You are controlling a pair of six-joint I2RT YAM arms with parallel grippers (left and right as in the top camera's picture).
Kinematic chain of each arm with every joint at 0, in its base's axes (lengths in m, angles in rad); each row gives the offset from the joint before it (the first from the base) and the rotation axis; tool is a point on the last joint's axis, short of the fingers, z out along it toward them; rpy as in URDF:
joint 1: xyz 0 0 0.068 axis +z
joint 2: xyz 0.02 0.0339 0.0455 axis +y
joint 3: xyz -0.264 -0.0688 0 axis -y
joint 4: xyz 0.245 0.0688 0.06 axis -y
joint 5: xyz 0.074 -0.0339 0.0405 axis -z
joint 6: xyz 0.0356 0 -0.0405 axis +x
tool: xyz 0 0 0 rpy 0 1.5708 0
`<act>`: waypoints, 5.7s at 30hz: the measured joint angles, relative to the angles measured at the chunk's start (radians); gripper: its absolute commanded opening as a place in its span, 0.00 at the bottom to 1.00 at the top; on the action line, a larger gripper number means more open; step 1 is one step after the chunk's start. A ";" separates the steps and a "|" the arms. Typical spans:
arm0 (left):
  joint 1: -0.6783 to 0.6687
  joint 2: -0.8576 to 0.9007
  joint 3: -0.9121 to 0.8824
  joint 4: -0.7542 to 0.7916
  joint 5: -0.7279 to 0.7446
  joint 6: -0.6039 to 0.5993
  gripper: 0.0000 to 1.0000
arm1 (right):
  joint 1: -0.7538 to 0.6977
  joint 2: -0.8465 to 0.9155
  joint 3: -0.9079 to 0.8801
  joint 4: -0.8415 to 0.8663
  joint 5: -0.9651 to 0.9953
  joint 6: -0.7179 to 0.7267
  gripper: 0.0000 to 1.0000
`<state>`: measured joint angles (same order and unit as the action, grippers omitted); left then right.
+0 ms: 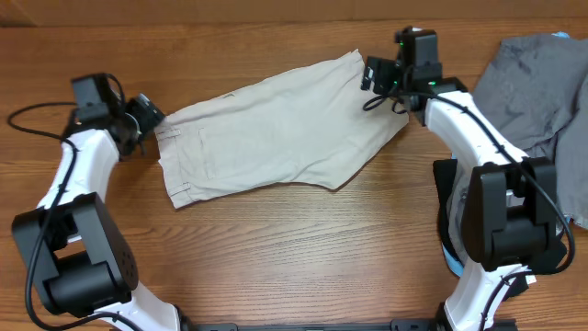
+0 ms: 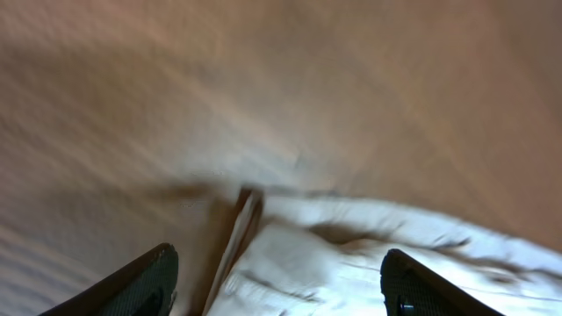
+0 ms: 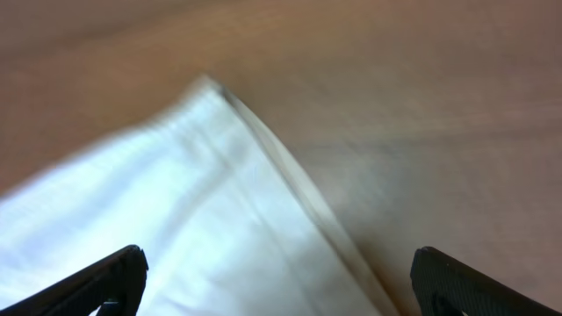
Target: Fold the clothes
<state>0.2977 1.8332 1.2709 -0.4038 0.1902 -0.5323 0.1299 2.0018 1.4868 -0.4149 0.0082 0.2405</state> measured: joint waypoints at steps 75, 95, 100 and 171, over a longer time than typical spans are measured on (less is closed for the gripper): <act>-0.117 0.000 0.064 -0.463 -0.053 0.196 1.00 | -0.190 -0.217 0.117 -0.728 0.071 0.367 0.45; -0.109 0.256 0.124 -0.365 0.298 0.307 0.32 | -0.182 -0.233 0.120 -0.835 0.058 0.360 0.45; -0.121 0.299 0.128 -0.367 0.396 0.334 0.04 | -0.179 -0.233 0.120 -0.822 -0.001 0.293 0.41; -0.375 0.314 1.016 -1.281 0.323 0.378 0.04 | 0.362 0.040 0.036 -0.698 -0.278 0.048 0.04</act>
<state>-0.0776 2.1471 2.2868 -1.6844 0.5137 -0.1543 0.4915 2.0422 1.5230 -1.1130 -0.2703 0.2886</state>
